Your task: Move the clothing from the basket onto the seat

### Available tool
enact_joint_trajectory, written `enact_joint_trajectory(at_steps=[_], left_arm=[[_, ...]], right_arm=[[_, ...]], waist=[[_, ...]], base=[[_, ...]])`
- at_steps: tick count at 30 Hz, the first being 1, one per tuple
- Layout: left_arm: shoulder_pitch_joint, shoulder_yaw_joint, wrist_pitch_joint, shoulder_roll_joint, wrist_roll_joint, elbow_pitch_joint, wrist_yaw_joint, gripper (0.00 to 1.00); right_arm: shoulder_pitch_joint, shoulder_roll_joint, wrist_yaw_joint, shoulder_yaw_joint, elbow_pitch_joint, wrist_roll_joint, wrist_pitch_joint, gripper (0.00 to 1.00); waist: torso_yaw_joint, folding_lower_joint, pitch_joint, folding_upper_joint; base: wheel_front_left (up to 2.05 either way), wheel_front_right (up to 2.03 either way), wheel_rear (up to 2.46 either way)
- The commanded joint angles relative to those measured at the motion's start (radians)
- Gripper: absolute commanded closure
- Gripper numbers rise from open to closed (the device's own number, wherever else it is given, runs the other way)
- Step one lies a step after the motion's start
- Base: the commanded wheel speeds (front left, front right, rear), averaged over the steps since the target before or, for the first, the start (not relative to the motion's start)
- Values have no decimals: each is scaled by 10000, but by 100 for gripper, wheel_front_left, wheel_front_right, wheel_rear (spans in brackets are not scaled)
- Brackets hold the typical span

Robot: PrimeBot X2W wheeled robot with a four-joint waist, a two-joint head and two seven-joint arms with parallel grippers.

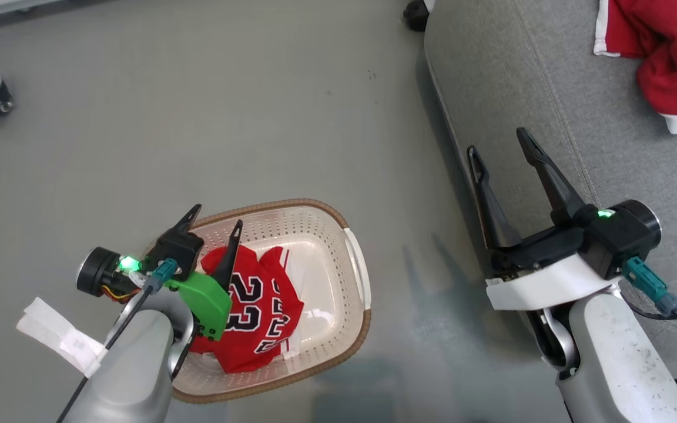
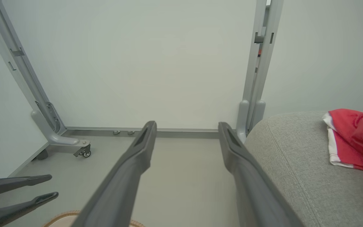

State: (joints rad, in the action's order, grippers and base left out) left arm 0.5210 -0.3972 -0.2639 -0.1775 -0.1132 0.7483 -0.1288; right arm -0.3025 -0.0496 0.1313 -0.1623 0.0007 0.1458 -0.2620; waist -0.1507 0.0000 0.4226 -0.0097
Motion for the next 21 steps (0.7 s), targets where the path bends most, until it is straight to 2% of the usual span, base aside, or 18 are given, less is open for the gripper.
enact_joint_trajectory(at_steps=[1,21], left_arm=[[346,-70,-8,-114,-86,234,-25,0],[2751,-1579,-8,-754,-133,4074,-25,0]], right_arm=[[-204,-16,-10,3,-96,47,-47,0],[-1582,-14,-11,-270,-777,349,-46,0]], waist=[[-600,0,922,97],[-1513,0,3862,97]], base=[[0,0,0],[0,0,0]])
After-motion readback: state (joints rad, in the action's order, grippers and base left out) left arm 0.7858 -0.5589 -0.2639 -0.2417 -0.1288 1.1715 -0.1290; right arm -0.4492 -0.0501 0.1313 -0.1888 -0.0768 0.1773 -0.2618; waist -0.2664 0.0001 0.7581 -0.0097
